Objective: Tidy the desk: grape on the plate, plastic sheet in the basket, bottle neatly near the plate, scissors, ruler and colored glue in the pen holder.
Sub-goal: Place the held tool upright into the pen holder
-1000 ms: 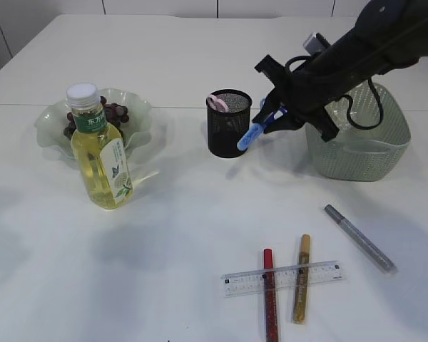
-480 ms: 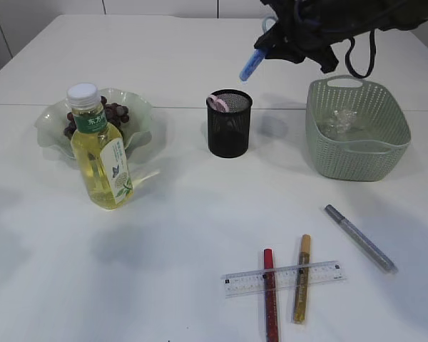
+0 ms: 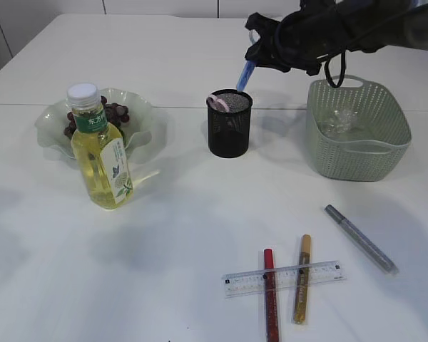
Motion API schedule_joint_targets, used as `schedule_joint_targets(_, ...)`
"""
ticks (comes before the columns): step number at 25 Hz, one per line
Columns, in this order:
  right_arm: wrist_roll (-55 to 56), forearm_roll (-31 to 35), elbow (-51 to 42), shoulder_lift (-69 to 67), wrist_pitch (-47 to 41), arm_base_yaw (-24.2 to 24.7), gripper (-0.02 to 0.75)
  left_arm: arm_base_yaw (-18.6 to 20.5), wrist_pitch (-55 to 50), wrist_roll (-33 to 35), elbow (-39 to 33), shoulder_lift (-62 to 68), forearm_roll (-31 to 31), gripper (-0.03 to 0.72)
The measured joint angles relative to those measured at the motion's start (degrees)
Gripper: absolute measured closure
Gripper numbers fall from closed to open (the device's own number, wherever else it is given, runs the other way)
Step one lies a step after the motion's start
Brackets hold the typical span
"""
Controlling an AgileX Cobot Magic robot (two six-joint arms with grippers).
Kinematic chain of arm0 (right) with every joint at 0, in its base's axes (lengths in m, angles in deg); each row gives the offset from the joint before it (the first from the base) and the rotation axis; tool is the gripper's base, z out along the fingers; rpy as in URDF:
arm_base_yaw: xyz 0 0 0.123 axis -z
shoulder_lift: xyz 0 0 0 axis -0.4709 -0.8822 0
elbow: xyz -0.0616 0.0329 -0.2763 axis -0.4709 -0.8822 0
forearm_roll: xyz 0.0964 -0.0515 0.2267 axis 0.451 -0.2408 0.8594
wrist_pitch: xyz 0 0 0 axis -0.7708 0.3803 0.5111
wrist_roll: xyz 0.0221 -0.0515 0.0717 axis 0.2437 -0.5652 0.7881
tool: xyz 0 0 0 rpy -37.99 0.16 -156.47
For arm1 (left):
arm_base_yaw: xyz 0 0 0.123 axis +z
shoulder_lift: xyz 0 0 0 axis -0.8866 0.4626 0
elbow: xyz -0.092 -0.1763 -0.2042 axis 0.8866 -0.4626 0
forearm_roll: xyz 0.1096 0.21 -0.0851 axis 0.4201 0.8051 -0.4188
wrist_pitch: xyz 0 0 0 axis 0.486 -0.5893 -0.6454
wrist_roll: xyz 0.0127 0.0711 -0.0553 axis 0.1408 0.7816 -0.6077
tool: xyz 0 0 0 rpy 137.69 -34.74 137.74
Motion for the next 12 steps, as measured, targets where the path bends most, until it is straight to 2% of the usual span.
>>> schedule_joint_targets(7, -10.2, 5.4, 1.4, -3.5, 0.4, 0.0, 0.558, 0.0, -0.1, 0.0, 0.0, 0.0, 0.0, 0.298)
schedule_joint_targets(12, -22.5, 10.5, 1.4, -3.9, 0.3, 0.0, 0.558, 0.0, -0.1, 0.0, 0.0, 0.0, 0.0, 0.298)
